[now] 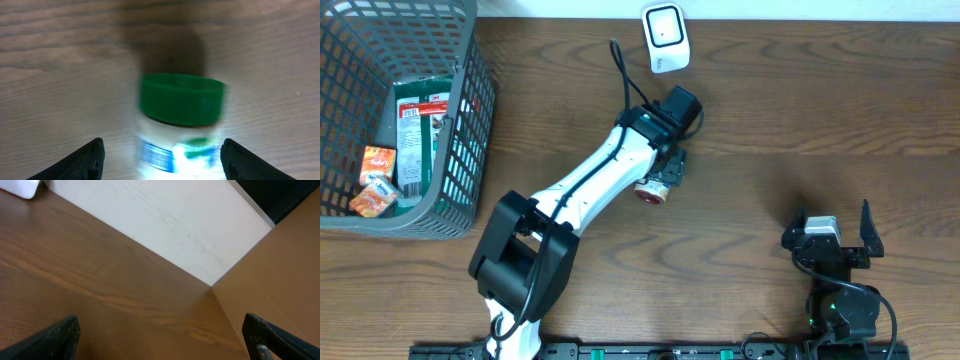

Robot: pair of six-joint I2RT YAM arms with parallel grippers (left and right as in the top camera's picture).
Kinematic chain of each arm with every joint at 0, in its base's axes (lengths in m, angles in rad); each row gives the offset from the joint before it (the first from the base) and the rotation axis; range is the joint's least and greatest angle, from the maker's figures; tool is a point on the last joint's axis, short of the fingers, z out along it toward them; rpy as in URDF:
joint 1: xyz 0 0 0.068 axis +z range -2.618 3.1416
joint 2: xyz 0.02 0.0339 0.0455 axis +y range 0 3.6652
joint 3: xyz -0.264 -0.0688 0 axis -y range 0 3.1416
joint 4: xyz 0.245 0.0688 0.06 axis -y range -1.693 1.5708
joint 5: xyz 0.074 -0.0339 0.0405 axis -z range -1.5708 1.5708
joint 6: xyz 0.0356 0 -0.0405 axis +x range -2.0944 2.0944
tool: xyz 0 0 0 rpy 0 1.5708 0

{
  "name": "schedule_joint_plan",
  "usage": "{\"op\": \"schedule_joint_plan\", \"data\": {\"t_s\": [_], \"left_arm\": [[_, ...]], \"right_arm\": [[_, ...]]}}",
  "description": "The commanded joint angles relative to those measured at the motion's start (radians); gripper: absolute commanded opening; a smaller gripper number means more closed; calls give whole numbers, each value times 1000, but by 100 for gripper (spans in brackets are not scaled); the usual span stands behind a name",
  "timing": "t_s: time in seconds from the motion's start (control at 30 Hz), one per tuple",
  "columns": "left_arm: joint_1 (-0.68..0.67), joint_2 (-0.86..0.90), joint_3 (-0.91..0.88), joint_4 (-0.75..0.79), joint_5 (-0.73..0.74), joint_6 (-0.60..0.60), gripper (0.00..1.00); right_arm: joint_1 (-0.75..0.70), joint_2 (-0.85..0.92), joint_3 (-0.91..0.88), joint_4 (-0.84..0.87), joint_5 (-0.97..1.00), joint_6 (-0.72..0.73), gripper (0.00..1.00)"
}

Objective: Scan the item barcode
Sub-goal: 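Lower the jar onto the table in front of the scanner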

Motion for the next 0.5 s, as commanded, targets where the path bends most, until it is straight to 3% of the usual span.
{"op": "schedule_joint_plan", "data": {"t_s": [0.0, 0.23, 0.4, 0.47], "left_arm": [[38, -18, -9, -2, -17, 13, 75], [146, -18, -9, -29, 208, 47, 74], [192, -18, -18, -31, 203, 49, 69], [195, -18, -35, -31, 127, 50, 65]], "right_arm": [[7, -1, 0, -4, 10, -11, 99], [7, -1, 0, -3, 10, -11, 99], [7, -1, 0, -3, 10, -11, 99], [7, -1, 0, -3, 10, -11, 99]]}}
